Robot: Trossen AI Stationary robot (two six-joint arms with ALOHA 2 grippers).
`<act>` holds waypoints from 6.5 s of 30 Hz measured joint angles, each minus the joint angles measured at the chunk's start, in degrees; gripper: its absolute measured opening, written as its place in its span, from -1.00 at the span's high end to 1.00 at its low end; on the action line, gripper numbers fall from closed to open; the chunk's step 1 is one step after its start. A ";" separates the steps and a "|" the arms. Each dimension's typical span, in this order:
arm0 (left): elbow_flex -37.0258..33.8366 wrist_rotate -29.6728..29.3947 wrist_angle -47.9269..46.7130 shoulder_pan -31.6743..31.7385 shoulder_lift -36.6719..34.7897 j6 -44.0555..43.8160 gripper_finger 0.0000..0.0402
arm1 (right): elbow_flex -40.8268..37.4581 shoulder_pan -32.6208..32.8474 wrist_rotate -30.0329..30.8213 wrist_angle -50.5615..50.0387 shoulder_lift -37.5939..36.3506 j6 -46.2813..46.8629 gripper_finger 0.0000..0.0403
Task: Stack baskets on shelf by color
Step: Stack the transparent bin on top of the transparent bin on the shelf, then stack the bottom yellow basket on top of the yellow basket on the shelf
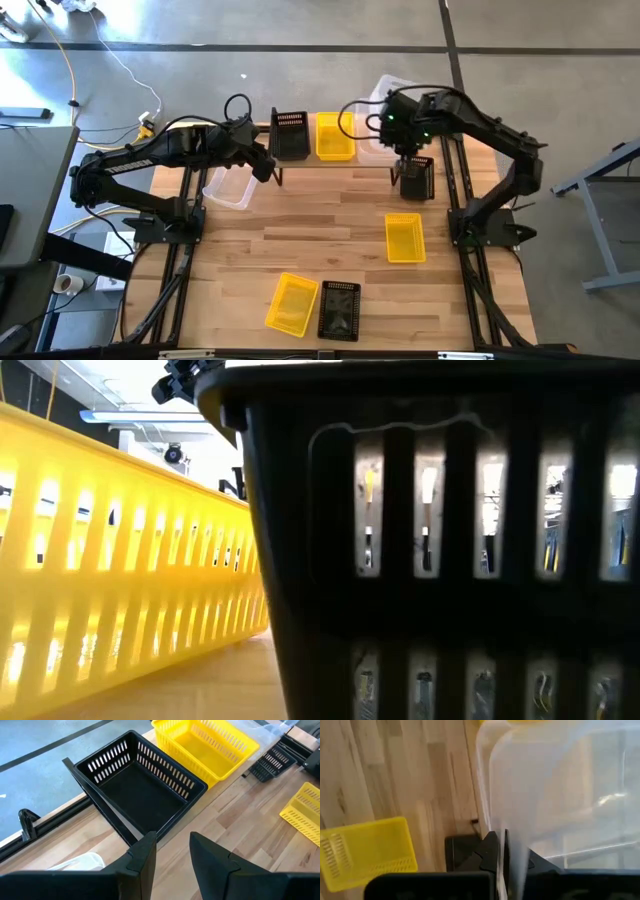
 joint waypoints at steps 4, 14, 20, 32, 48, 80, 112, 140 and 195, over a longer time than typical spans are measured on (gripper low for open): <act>0.00 -0.01 0.00 0.00 0.00 -0.01 0.46 | -1.64 0.20 1.01 -0.22 -1.83 1.03 1.00; 0.00 0.01 0.00 0.00 0.00 -0.14 0.46 | 2.07 0.09 1.91 -0.07 0.41 -2.61 1.00; 0.00 0.01 0.02 0.00 0.00 -0.12 0.46 | 2.07 0.59 0.88 -0.07 2.40 -3.02 1.00; 0.00 0.01 0.02 0.00 0.00 -0.01 0.46 | 2.05 0.59 -0.59 -0.04 4.81 -5.07 1.00; 0.00 -0.01 0.04 0.00 0.00 -0.12 0.46 | 2.05 2.10 2.08 -0.07 4.81 -8.50 1.00; 0.00 -0.01 0.04 0.00 0.00 -0.01 0.46 | 2.05 2.97 -0.93 2.38 4.81 -5.12 1.00; 0.00 -0.12 0.04 0.02 0.00 0.01 0.46 | 2.07 0.09 0.34 3.41 6.08 -7.79 0.98; 0.00 -1.18 0.04 0.02 0.00 0.02 0.46 | 2.20 0.08 0.38 2.81 6.08 -8.21 0.96; 0.00 -1.12 0.03 0.02 0.00 2.15 0.46 | 9.17 0.95 2.10 -0.04 5.72 -2.15 0.48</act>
